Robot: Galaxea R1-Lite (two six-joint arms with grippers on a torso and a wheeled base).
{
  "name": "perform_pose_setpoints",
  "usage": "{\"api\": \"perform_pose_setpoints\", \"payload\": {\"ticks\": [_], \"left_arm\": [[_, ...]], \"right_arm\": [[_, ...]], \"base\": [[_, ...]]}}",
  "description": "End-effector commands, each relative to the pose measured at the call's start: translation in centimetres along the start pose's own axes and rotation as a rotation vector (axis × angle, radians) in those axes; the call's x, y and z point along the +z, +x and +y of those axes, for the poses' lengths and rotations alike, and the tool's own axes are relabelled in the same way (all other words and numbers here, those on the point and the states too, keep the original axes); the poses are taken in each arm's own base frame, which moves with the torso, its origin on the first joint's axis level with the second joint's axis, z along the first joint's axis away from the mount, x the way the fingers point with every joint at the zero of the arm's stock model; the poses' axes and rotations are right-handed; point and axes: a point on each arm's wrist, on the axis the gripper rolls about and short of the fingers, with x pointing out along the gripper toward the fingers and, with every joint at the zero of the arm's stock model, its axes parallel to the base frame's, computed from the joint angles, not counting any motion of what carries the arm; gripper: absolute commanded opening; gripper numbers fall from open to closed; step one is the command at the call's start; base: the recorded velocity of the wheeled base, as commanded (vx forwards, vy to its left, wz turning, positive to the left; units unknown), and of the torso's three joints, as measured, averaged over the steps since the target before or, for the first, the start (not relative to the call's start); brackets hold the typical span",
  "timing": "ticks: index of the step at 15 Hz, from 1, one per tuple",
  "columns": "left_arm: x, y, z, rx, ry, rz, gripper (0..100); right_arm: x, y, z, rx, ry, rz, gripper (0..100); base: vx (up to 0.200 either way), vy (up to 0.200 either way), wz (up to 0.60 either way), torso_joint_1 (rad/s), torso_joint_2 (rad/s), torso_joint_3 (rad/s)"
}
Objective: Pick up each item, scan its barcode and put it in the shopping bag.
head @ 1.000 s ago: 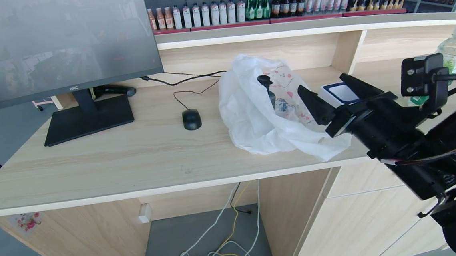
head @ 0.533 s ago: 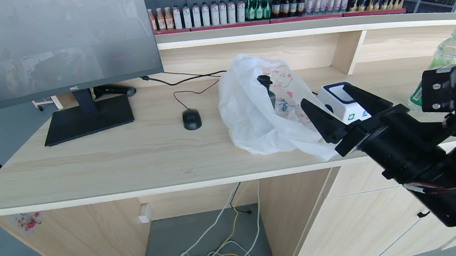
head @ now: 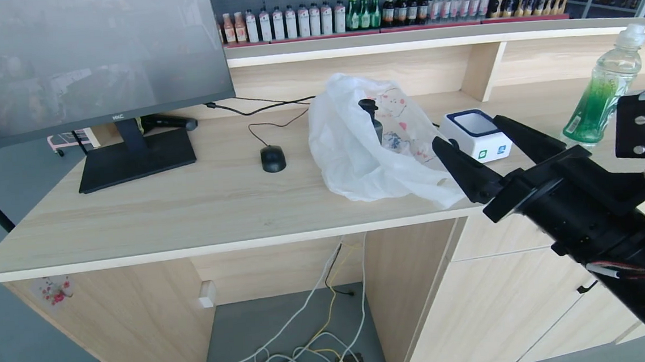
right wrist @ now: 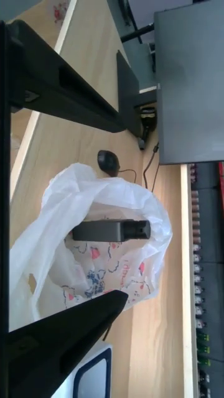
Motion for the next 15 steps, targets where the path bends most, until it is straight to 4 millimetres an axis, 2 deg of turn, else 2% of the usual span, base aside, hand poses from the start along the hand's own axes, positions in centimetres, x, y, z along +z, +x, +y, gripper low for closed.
{"api": "perform_pose_setpoints", "payload": {"ticks": [1, 2, 15], "left_arm": [[0.0, 0.0, 0.0, 0.000, -0.001, 0.000, 100], [0.0, 0.0, 0.0, 0.000, -0.007, 0.000, 100], [0.0, 0.0, 0.0, 0.000, -0.004, 0.000, 100]], "right_arm": [[-0.3, 0.1, 0.0, 0.001, -0.001, 0.009, 100], [-0.4, 0.2, 0.0, 0.001, -0.001, 0.011, 100], [-1.4, -0.2, 0.1, 0.005, 0.001, 0.058, 100]], "base": [[-0.200, 0.000, 0.00, 0.027, 0.01, 0.002], [-0.200, 0.000, 0.00, 0.046, 0.02, -0.002], [0.000, -0.200, 0.00, 0.002, 0.00, 0.004]]}}
